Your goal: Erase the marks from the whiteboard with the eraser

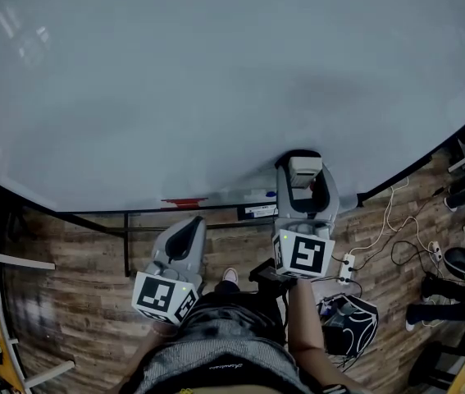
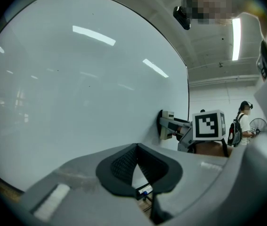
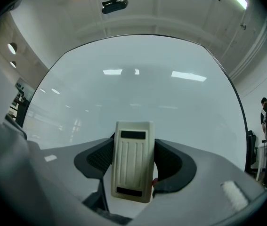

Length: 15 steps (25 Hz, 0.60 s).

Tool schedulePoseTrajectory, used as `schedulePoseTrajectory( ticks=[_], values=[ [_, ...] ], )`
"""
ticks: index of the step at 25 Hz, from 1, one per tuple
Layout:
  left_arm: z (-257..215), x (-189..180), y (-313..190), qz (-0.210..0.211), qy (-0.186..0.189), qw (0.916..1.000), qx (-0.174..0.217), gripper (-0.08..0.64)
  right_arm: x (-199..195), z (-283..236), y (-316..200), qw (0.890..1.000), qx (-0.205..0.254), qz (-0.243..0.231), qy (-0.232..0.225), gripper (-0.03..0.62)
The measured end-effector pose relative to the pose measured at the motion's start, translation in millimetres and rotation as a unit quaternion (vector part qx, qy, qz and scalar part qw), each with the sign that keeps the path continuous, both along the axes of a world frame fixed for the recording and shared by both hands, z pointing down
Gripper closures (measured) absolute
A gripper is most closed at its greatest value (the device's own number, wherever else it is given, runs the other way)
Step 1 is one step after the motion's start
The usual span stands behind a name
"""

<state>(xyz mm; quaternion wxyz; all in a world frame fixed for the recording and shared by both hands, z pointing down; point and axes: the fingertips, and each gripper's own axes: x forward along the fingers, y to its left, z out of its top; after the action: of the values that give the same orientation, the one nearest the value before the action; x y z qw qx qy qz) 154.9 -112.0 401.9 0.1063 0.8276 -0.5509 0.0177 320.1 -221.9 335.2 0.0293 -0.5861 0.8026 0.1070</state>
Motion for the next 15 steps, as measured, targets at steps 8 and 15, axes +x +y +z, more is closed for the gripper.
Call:
schedulePoseTrajectory(
  ticks=[8,15],
  values=[
    [3,-15,6,-0.007,0.0,1.0,-0.001,0.561,-24,-10,4,1.0,0.002,-0.005,-0.022,0.324],
    [0,-46,12,-0.013,0.006,0.9999,0.001,0.561,-60,-14,14,1.0,0.006,0.003,-0.021,0.324]
  ],
)
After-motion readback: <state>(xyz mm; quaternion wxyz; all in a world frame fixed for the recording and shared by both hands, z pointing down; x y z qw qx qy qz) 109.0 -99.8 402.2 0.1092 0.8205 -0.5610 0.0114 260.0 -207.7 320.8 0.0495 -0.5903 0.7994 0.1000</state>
